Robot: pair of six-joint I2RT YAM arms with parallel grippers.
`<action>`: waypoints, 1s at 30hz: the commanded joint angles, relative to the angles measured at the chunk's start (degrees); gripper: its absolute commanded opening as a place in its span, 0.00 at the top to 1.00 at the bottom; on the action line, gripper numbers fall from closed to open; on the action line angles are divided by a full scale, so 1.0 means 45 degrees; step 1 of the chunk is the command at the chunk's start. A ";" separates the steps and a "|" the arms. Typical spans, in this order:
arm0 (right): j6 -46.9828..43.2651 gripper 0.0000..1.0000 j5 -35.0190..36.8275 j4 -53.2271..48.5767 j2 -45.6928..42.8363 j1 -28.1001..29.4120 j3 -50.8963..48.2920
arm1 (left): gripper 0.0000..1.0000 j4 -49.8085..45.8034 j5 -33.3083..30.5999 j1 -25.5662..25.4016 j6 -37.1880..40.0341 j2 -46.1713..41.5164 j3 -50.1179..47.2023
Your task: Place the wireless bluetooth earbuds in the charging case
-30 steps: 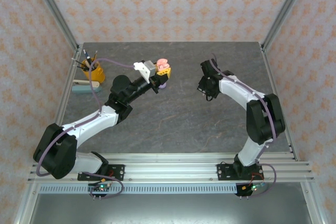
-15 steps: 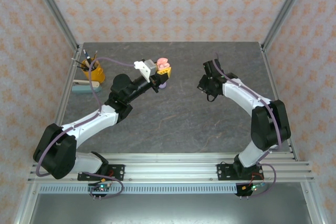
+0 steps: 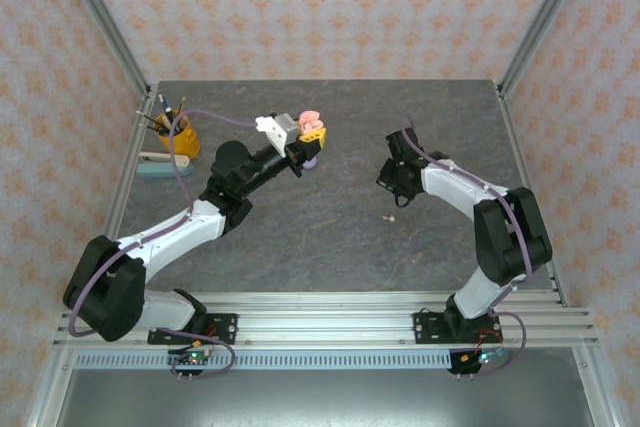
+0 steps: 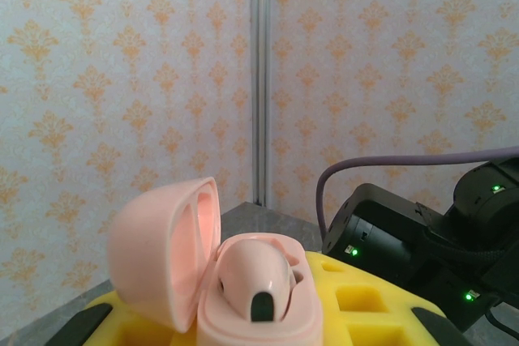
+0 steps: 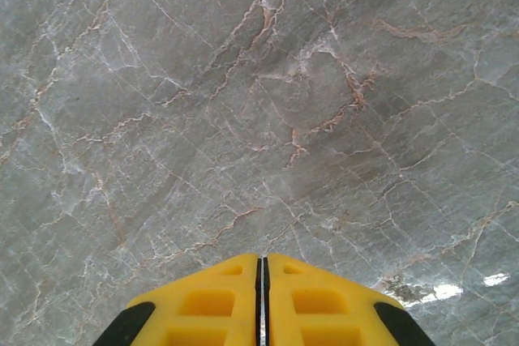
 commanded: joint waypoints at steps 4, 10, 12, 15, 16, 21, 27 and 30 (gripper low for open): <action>-0.0227 0.84 0.0376 -0.0659 0.0111 -0.0034 0.0150 | 1.00 0.0204 -0.0239 0.0109 -0.0102 -0.0415 0.0270; 0.0754 0.62 0.0150 -0.2337 -0.0742 -0.0002 -0.0284 | 1.00 0.0242 -0.0309 0.0104 -0.0055 -0.0435 0.0230; 0.1008 0.58 -0.0182 -0.2334 -0.1188 0.0164 -0.0877 | 1.00 0.0268 -0.0348 0.0123 -0.0038 -0.0421 0.0217; 0.1110 0.57 -0.0427 -0.2475 -0.1745 0.0788 -0.1614 | 1.00 0.0243 -0.0330 0.0128 -0.0008 -0.0415 0.0217; 0.1125 0.57 -0.0415 -0.2653 -0.1890 0.1059 -0.1777 | 1.00 0.0243 -0.0329 0.0110 -0.0016 -0.0415 0.0216; 0.1363 0.56 -0.0139 -0.3189 -0.2360 0.2051 -0.2544 | 1.00 0.0204 -0.0310 0.0119 -0.0032 -0.0491 0.0189; 0.1791 0.56 -0.0177 -0.2552 -0.2331 0.2317 -0.3398 | 1.00 0.0155 -0.0320 0.0130 -0.0048 -0.0601 0.0197; 0.1826 0.56 -0.0204 -0.2294 -0.1925 0.2418 -0.3296 | 1.00 0.0130 -0.0324 0.0124 -0.0055 -0.0611 0.0202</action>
